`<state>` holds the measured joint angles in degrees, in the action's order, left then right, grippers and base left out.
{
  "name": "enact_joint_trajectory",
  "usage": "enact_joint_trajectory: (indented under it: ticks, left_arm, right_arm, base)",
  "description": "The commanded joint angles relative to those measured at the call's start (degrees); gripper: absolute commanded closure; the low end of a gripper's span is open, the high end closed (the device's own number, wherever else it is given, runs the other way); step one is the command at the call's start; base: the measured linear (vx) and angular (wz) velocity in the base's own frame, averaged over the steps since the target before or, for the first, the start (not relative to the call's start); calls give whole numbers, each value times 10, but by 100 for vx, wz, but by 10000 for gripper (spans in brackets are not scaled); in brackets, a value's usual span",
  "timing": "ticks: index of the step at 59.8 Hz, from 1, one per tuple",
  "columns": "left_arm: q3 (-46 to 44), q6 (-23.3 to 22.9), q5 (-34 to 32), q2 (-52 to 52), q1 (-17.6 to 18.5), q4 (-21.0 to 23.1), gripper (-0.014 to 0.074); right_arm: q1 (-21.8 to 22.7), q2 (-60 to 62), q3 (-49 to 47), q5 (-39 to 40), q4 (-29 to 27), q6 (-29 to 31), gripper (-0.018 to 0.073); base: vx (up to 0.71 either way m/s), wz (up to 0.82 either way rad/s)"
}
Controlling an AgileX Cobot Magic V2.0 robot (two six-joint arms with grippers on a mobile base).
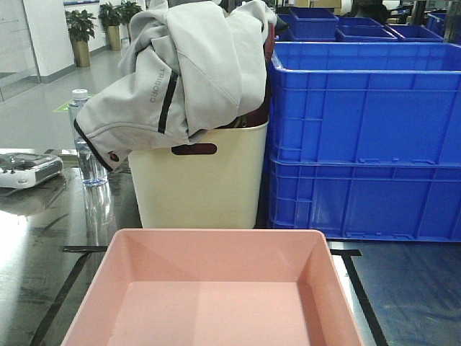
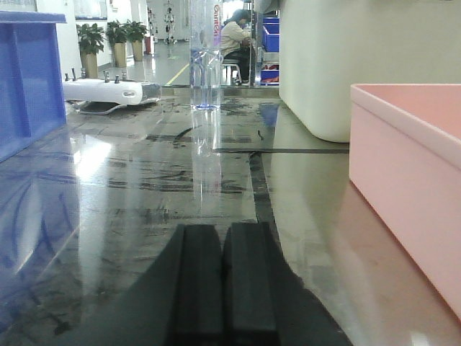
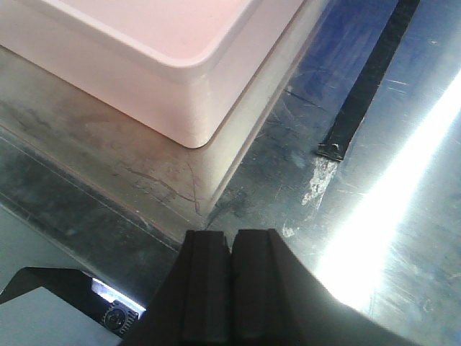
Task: Grab pink bin and stack on right shelf
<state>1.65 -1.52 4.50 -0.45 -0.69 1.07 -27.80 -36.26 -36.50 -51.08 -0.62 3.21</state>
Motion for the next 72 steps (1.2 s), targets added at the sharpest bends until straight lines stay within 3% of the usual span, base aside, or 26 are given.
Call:
enact_joint_trajectory:
  ticks: [1, 44, 52, 53, 54, 57, 64, 72]
  left_arm:
    - [8, -6, -45, -12, -2, -1, 603]
    - [8, -6, -45, -11, -2, -1, 602]
    - [8, -6, -45, -11, -2, -1, 602]
    - [8, -6, -45, -11, -2, -1, 602]
    - [8, -6, -45, -11, -2, -1, 602]
    - [8, -6, -45, -11, -2, -1, 602]
    - [8, -6, -45, -11, -2, -1, 602]
    - [8, -6, -45, -11, -2, -1, 602]
  right_arm:
    - [4, -1, -16, 36, 2, 1, 571]
    - [5, 9, -15, 36, 6, 1, 568]
    - [80, 64, 30, 120, 6, 5, 568]
    - [96, 76, 43, 142, 6, 5, 568]
    - [170, 142, 109, 260, 6, 6, 568]
    - [200, 170, 138, 308, 6, 6, 568]
    - [249, 218, 187, 386, 6, 6, 568]
    - [271, 251, 231, 444, 3, 6, 568]
  base:
    - [0, 0]
    - [0, 0]
    - [0, 0]
    - [0, 0]
    - [0, 0]
    - [0, 0]
    - [0, 0]
    - [0, 0]
